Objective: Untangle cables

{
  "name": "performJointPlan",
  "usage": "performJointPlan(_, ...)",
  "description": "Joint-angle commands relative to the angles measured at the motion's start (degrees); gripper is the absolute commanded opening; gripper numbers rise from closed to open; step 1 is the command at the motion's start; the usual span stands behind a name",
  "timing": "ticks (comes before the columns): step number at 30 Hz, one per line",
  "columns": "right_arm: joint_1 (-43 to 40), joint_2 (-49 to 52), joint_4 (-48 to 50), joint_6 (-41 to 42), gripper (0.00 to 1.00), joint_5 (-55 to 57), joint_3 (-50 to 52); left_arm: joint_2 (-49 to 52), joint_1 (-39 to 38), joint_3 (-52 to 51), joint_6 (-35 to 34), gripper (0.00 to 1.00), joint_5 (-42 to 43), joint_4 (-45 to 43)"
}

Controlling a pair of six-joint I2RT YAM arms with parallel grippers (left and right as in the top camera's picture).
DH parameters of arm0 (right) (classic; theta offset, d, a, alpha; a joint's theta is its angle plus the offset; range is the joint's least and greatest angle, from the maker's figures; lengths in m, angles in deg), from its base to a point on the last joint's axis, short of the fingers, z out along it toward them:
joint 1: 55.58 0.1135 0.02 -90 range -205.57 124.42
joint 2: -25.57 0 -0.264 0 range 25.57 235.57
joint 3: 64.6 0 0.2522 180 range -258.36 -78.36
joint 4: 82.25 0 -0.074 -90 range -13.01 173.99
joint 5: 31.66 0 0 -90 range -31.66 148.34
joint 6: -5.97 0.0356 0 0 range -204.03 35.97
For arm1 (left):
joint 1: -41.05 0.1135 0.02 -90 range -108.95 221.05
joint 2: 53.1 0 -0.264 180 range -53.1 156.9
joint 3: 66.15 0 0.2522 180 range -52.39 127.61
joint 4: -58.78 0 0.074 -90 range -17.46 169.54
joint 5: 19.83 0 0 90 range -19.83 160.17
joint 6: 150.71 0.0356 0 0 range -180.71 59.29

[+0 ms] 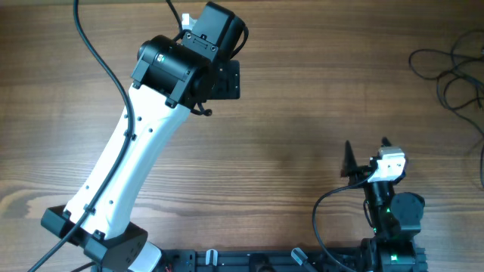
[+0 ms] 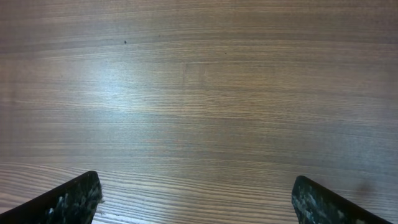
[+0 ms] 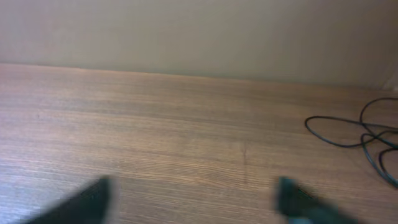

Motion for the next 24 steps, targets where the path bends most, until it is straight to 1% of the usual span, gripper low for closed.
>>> performJointPlan(1, 0.3, -0.4, 0.1, -1.0, 1.0, 1.2, 0.1, -0.6, -0.2, -0.2, -0.5, 1.0, 0.5, -0.1)
performJointPlan(2, 0.3, -0.4, 0.1, -2.8, 1.0, 1.4, 0.1, -0.6, -0.2, -0.2, -0.5, 1.0, 0.5, -0.1)
performJointPlan(5, 0.3, -0.4, 0.1, -17.6, 1.0, 1.3, 0.1, -0.6, -0.2, -0.2, -0.5, 1.0, 0.5, -0.1)
performJointPlan(6, 0.3, -0.2, 0.1, -18.5, 0.99, 1.1, 0.1, -0.6, -0.2, -0.2, -0.5, 1.0, 0.5, -0.1)
performJointPlan(7, 0.3, 0.0, 0.1, -18.2, 1.0, 0.8, 0.1, -0.6, -0.2, -0.2, -0.5, 1.0, 0.5, -0.1)
performJointPlan(8, 0.3, 0.5, 0.1, -15.8, 1.0, 0.8, 0.1, -0.6, -0.2, -0.2, -0.5, 1.0, 0.5, -0.1)
performJointPlan(9, 0.3, 1.3, 0.1, -11.7, 1.0, 0.8, 0.1, -0.6, -0.2, -0.2, -0.5, 0.99, 0.5, -0.1)
performJointPlan(14, 0.3, 2.5, 0.3, 0.3, 1.0, 0.8, 0.1, -0.6, -0.2, -0.2, -0.5, 1.0, 0.5, -0.2)
performJointPlan(24, 0.3, 2.6, 0.1, 0.6, 1.0, 0.8, 0.1, -0.6, -0.2, -0.2, -0.5, 1.0, 0.5, -0.4)
